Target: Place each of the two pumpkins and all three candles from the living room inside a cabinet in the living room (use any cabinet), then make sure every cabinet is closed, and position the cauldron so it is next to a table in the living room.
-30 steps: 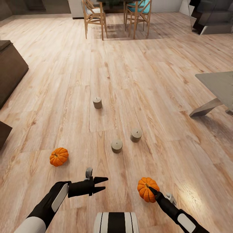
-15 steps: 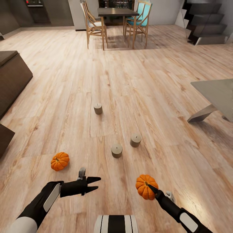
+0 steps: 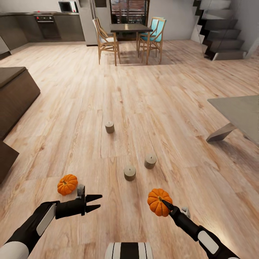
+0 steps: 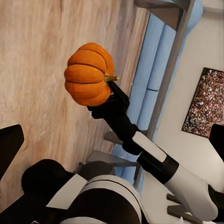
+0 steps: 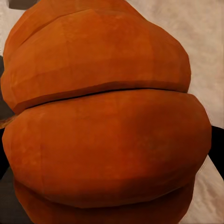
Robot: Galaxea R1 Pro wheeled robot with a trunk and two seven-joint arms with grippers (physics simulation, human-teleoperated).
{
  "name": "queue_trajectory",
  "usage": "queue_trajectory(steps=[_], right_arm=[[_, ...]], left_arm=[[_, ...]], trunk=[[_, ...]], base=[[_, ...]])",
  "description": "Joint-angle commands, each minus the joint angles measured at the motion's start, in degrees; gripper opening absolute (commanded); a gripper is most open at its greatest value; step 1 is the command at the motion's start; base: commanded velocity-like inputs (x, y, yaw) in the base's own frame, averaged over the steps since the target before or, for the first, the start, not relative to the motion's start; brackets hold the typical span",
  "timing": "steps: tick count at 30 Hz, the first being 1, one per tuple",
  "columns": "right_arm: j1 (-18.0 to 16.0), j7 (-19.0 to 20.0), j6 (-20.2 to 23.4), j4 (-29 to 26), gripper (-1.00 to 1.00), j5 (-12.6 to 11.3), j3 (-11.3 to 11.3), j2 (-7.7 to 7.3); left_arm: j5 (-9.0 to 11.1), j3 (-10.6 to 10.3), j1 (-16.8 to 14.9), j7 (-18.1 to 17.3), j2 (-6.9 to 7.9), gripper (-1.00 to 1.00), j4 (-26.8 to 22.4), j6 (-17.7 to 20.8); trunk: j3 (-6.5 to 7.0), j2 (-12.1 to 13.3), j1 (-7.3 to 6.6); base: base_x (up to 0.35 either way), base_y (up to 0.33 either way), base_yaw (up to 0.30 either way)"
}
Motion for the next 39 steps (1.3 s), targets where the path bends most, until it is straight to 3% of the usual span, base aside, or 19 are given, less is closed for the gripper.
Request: queue_trajectory(steps=[1,39], right_arm=[[-0.02,-0.02,0.38,0.01,-1.00,-0.54,0.25,-0.05],[-0.02,-0.09,0.56,0.01,-1.00,-0.28,0.50,-0.08]], left_arm=[[0.17,-0.16,-0.03,-0.09,0.05,1.00,0.02,0.28],[0.15,-0.40,-0.03,-0.11,-0.30,1.00,-0.26,0.19]], trunk=[[0.19,0.00,-0.03],[8.61,0.51,-1.01]], base=[[0.000,0.000,0.000],[0.000,0.000,0.000]])
